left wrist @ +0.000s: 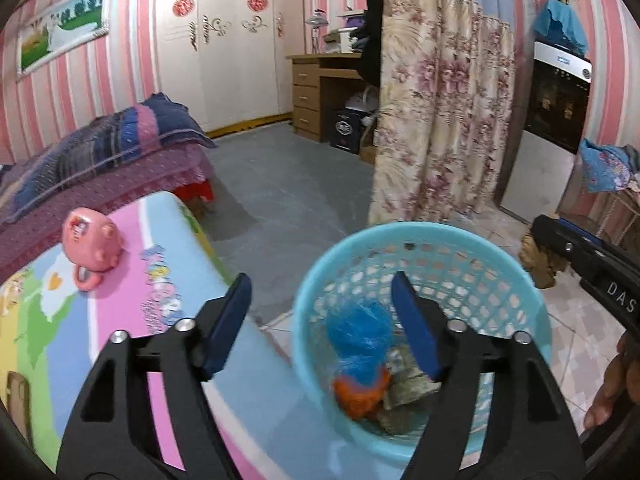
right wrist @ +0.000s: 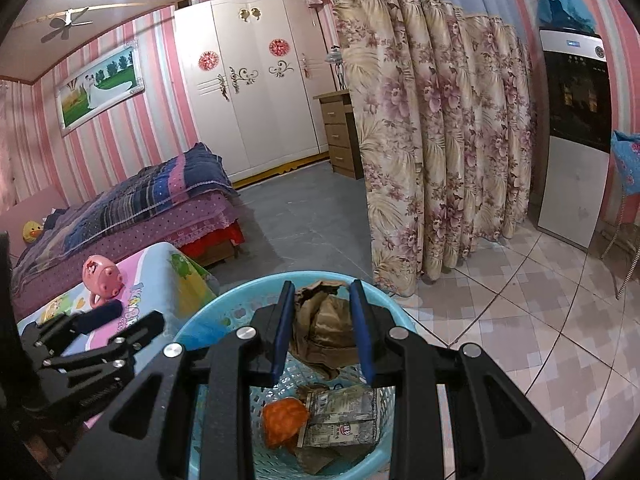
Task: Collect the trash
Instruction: 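Open the left gripper to drop the blue bag while the right gripper drops the paper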
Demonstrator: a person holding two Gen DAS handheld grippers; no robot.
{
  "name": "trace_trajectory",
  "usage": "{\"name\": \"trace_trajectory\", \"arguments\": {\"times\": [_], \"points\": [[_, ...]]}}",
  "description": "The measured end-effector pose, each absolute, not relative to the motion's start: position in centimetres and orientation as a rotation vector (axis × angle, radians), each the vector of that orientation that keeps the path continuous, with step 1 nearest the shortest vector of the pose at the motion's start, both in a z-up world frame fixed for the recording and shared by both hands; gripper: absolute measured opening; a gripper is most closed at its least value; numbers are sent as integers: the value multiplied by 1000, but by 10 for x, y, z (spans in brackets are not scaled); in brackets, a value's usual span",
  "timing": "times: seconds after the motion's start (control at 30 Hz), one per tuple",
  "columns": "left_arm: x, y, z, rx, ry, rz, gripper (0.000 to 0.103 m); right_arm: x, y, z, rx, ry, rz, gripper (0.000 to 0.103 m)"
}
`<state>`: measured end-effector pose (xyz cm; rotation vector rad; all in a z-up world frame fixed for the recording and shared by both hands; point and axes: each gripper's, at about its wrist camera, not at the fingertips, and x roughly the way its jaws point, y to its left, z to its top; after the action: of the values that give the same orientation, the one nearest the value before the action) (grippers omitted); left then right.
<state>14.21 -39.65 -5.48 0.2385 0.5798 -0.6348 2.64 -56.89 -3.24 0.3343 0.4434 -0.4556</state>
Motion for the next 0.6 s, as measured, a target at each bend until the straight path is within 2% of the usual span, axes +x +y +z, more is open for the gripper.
{"name": "trace_trajectory", "arguments": {"times": [0.1,0.2,0.3,0.5,0.53,0.57,0.6], "points": [[147,-380,-45,242,543,-576,87,31,-562,-34,308,458,-453,29],[151,-358,-36,218,522,-526,93,38,-557,-35,283,474,-453,29],[153,-338,-28,211,500,-470,97,46,-549,-36,255,486,-448,29],[152,-299,-13,198,468,-396,97,61,-539,-37,220,500,-457,32],[150,-293,-10,199,459,-383,97,64,-538,-39,222,506,-458,40],[149,-283,-6,197,446,-364,97,66,-537,-41,228,507,-454,55],[147,-277,-4,195,442,-356,97,68,-537,-42,233,507,-456,64]]}}
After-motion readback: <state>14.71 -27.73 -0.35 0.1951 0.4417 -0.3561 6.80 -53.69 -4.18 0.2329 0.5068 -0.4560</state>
